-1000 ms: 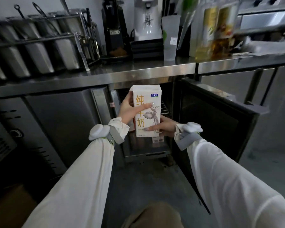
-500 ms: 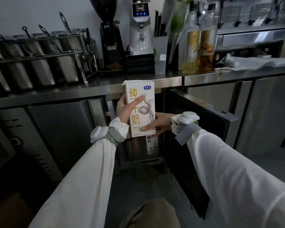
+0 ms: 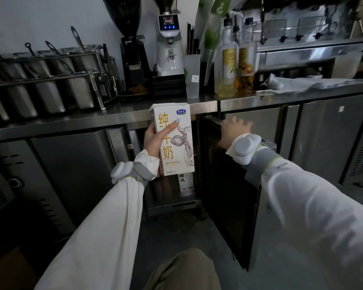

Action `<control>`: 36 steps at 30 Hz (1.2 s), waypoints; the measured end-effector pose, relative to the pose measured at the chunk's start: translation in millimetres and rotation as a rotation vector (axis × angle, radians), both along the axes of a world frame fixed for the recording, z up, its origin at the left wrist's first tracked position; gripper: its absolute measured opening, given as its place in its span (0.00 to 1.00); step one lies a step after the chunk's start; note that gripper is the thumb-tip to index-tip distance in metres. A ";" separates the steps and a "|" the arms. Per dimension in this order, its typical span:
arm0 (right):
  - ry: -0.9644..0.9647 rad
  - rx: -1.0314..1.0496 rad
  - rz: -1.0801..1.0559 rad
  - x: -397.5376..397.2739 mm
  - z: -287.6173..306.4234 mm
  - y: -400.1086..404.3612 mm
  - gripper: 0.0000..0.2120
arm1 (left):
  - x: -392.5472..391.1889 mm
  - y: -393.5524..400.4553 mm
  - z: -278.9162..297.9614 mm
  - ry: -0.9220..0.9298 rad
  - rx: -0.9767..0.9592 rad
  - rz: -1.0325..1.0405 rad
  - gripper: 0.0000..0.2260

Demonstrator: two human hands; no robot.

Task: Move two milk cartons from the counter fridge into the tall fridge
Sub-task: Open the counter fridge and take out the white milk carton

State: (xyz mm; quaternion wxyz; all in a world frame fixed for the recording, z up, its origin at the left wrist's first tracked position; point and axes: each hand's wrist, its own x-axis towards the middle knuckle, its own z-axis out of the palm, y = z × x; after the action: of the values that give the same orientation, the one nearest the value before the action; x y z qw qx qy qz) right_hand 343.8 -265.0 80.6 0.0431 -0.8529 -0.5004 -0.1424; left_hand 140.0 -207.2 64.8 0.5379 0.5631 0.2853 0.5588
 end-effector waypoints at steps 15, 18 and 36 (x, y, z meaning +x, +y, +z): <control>0.144 -0.117 -0.165 2.3 -6.9 -28.4 0.27 | -26.6 -26.4 4.8 0.102 0.057 -0.002 0.20; -0.009 -0.183 -0.038 -20.6 5.9 -21.3 0.21 | -39.7 -25.1 7.4 0.122 0.053 0.023 0.17; 1.017 0.150 0.473 -135.7 -20.2 63.3 0.35 | -112.3 -31.2 23.7 0.144 0.043 0.137 0.26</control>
State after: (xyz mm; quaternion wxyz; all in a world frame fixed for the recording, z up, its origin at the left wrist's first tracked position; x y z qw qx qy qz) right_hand 208.1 -201.8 60.4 0.3702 -0.6733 -0.5826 0.2648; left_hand 27.7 -238.3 88.4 0.4644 0.5922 0.3490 0.5584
